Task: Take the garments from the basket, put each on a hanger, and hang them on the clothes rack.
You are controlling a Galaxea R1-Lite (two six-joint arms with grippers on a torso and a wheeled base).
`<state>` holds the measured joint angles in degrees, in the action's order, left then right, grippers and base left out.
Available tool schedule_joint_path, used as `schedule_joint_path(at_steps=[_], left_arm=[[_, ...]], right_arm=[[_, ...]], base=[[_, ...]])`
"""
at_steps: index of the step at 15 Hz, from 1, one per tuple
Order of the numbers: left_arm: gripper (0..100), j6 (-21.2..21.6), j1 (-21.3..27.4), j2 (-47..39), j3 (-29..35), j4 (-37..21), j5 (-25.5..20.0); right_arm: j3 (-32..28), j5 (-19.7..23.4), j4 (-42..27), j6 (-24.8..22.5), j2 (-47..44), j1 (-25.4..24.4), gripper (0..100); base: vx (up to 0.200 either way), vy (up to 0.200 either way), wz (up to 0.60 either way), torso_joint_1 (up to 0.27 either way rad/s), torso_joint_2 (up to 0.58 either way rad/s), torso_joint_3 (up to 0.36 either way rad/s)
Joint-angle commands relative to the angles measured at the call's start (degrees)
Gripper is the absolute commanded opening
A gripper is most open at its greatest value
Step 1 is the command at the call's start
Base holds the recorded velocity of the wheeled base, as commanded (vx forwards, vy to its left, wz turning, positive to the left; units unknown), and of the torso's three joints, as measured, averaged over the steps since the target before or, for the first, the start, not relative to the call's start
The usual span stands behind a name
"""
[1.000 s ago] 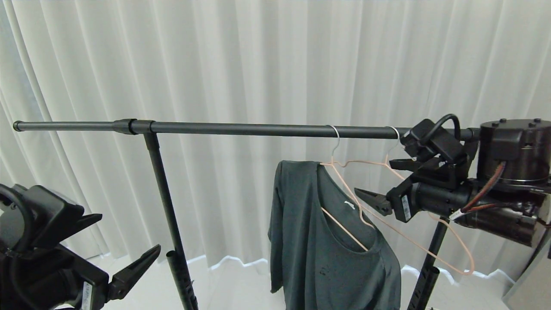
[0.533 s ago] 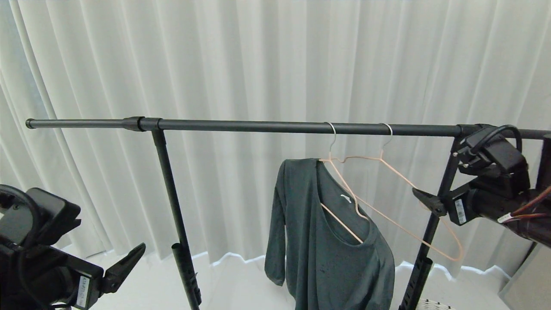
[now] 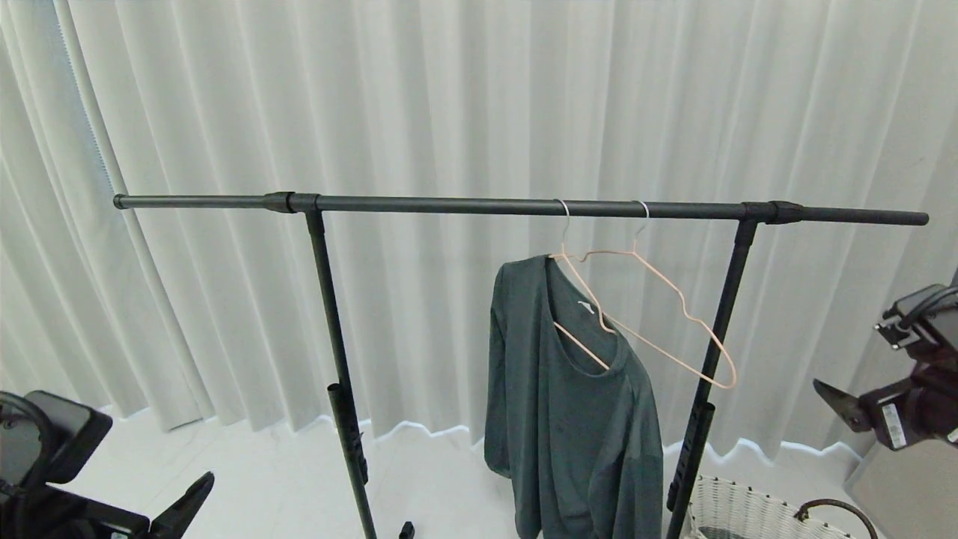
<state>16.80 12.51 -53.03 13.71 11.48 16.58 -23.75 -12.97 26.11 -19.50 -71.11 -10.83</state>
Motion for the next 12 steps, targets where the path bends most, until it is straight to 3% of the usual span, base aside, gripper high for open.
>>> schedule_joint_path(at_steps=[1, 4, 5, 9, 12], left_arm=[[100, 0.08, -3.45, 5.04, -5.8, 0.03, 0.12], [100, 0.16, -7.32, 13.74, -13.71, -1.73, 2.32], [100, 0.16, -8.64, 18.05, -13.71, -7.62, 2.84], [100, 0.16, -13.21, 18.93, -13.36, -8.85, 2.76], [100, -3.79, -13.12, 16.82, -13.45, -8.85, 2.67]], right_arm=[[5.91, -0.04, -0.01, -0.36, 4.22, 5.02, 100], [13.55, 0.05, -0.1, -0.45, 8.35, 11.09, 100], [15.66, 0.05, -0.1, -0.45, 9.5, 12.67, 100], [23.75, -0.04, -0.18, -0.53, 13.8, 14.34, 100], [23.75, -3.55, -12.49, -1.76, 24.7, 14.34, 100]], base=[[-0.2, 0.0, 0.0, 0.002, 0.0, -0.002], [-0.2, 0.0, 0.0, 0.004, 0.0, -0.001], [0.0, 0.0, 0.0, 0.0, 0.0, 0.0], [0.0, 0.0, 0.0, 0.0, 0.0, 0.0], [0.0, 0.0, 0.0, 0.0, 0.0, 0.0]])
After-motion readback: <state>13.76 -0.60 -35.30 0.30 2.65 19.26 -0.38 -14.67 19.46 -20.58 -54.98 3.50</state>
